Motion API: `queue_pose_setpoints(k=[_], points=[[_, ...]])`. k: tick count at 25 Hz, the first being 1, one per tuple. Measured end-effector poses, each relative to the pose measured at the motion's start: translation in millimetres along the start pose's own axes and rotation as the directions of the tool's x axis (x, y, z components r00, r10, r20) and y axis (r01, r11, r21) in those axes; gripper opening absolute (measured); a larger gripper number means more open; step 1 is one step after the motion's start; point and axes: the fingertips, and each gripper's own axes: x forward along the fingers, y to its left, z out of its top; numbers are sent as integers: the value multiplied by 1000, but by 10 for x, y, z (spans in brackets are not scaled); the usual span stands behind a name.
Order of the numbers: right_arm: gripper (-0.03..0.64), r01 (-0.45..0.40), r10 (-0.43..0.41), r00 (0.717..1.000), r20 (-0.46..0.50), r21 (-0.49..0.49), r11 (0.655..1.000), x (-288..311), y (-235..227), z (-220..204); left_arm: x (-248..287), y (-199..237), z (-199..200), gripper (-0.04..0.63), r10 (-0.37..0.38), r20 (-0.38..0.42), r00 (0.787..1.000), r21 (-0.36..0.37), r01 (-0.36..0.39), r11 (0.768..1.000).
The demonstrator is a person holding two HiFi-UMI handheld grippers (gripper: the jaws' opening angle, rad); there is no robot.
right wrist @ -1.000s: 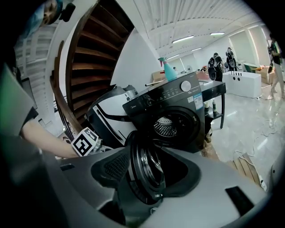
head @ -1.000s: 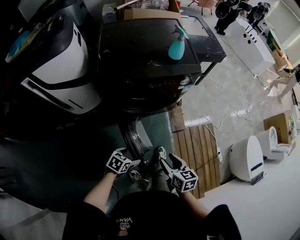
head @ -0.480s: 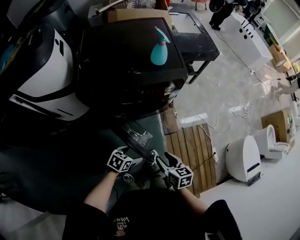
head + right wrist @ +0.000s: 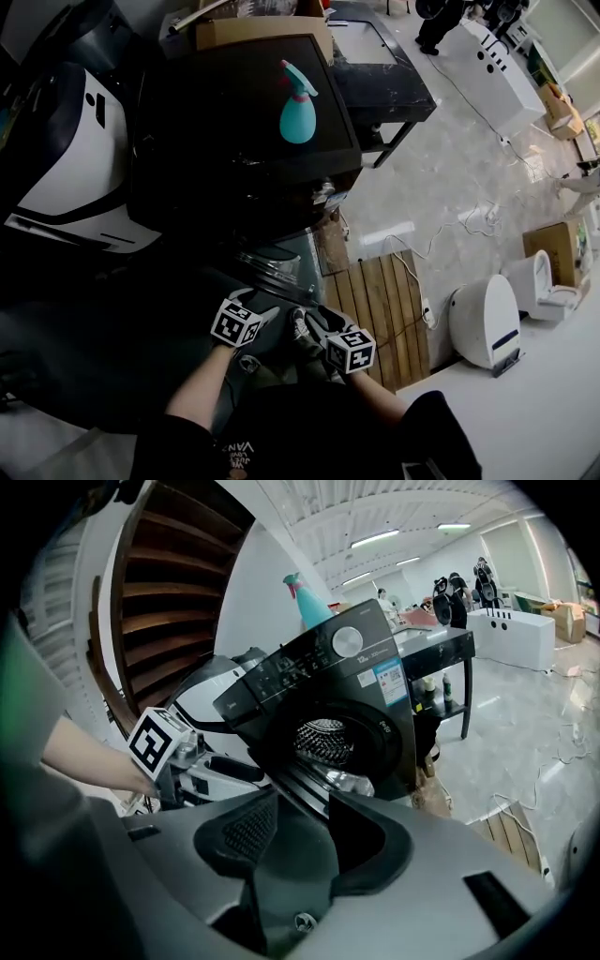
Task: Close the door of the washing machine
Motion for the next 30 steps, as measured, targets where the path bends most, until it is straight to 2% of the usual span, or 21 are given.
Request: queue_pose_setpoints(k=[8, 14, 18, 20, 24, 26, 30], points=[[106, -12, 13, 999, -29, 27, 1000, 484, -326, 66, 194, 255, 363, 207, 76, 55, 996, -38, -74, 997], [7, 44, -42, 999, -24, 46, 998, 827, -597, 246, 313, 423, 647, 181, 109, 100, 989, -83, -100, 992], [2, 88, -91, 996, 25, 99, 991, 1054, -800, 487, 379, 570, 849, 135, 138, 124, 983, -106, -125, 986], [0, 106, -110, 993, 42, 100, 989, 1160, -892, 597, 402, 647, 930, 103, 158, 127, 979, -103, -145, 984], [0, 106, -121, 990, 73, 185, 977, 1354, -1024, 763, 434, 781, 1071, 33, 197, 153, 968, -86, -186, 979], [0, 115, -134, 987, 91, 184, 976, 1418, -1084, 868, 433, 831, 1110, 3, 218, 167, 962, -80, -207, 975], [0, 120, -145, 983, 115, 196, 973, 1534, -1169, 1021, 319, 1003, 1110, 3, 305, 194, 933, -156, -278, 948]])
